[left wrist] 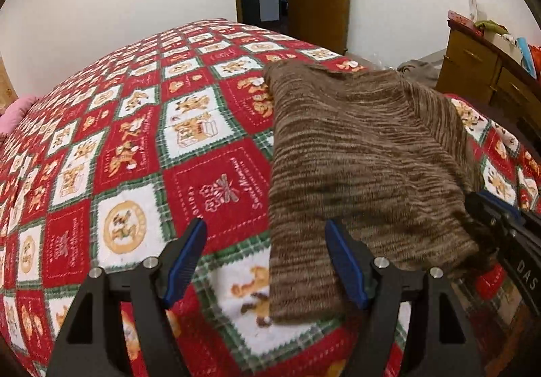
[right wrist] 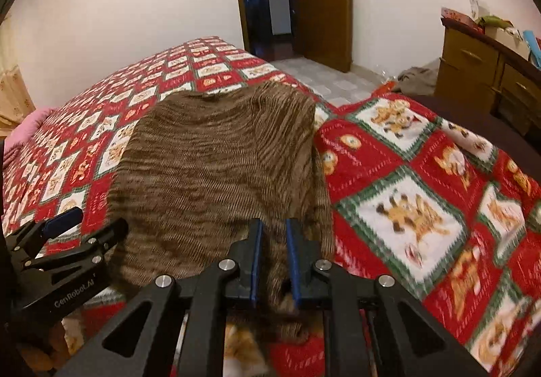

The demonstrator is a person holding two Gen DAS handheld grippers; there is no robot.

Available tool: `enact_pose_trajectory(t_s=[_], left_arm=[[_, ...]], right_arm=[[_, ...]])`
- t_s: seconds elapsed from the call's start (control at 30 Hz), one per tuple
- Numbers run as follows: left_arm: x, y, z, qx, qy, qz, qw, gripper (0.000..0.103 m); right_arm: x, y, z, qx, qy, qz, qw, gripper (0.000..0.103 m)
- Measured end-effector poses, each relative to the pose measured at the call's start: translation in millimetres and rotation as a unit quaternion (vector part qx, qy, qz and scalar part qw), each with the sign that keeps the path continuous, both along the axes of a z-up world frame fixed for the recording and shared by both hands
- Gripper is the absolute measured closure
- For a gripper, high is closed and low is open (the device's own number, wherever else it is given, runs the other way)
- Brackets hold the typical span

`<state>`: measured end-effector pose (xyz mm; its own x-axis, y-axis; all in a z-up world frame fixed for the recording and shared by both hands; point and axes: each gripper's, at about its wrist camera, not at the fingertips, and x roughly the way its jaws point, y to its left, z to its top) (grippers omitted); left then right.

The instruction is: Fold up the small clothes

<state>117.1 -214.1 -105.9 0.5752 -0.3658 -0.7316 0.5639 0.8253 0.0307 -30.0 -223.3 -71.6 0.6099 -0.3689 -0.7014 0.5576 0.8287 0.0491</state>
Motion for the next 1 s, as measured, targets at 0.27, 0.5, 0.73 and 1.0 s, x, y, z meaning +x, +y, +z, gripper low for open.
enact_pose_trajectory(t_s=[0.27, 0.5, 0.73, 1.0], left_arm=[[-36, 27, 17, -0.001, -0.037, -0.005, 0.9993, 0.013], [-62, 50, 44, -0.006, -0.076, 0.003, 0.9971, 0.000], [-86, 71, 80, -0.029, -0.115, 0.020, 0.9928, 0.000], [-109, 90, 113, -0.066, -0.161, 0.035, 0.9842, 0.000]], right_arm=[[-49, 45, 13, -0.036, -0.039, -0.040, 0.998, 0.027], [-59, 67, 31, -0.034, -0.058, -0.036, 0.997, 0.027], [-86, 89, 70, -0.074, -0.106, -0.060, 0.990, 0.027], [-107, 119, 113, -0.137, -0.169, -0.066, 0.974, 0.027]])
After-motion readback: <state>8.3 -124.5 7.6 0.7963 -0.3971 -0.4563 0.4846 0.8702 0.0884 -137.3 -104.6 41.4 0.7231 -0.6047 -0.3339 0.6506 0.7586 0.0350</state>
